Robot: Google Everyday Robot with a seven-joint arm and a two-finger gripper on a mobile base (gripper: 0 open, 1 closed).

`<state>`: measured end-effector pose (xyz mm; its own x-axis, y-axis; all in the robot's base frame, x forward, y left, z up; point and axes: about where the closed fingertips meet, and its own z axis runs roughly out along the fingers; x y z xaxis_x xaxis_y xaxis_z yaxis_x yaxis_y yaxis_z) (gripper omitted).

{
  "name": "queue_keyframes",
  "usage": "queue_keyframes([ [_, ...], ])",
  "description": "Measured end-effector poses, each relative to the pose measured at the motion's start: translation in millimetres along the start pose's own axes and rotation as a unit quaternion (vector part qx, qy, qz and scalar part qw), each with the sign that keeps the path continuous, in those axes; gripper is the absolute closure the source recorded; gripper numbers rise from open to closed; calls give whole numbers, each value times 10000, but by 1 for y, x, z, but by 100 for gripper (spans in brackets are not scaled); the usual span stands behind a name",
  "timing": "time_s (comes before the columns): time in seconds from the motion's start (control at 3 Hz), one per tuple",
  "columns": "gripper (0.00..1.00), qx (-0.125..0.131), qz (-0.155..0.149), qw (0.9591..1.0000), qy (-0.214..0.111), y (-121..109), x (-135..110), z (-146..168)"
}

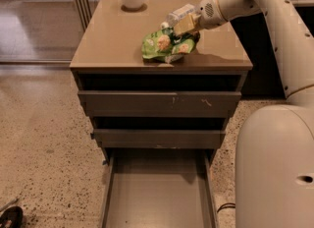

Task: Pick green rice chip bag from bottom drawer and place on counter

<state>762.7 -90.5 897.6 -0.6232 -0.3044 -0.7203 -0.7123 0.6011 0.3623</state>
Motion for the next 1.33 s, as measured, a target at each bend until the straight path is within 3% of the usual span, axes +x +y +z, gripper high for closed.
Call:
queue_keyframes([
  [0.33, 100, 29, 19, 10000, 0, -4, 1, 0],
  [0.67, 81, 29, 19, 10000, 0, -4, 1, 0],
  [1.33, 35, 29, 19, 10000, 0, -4, 1, 0],
])
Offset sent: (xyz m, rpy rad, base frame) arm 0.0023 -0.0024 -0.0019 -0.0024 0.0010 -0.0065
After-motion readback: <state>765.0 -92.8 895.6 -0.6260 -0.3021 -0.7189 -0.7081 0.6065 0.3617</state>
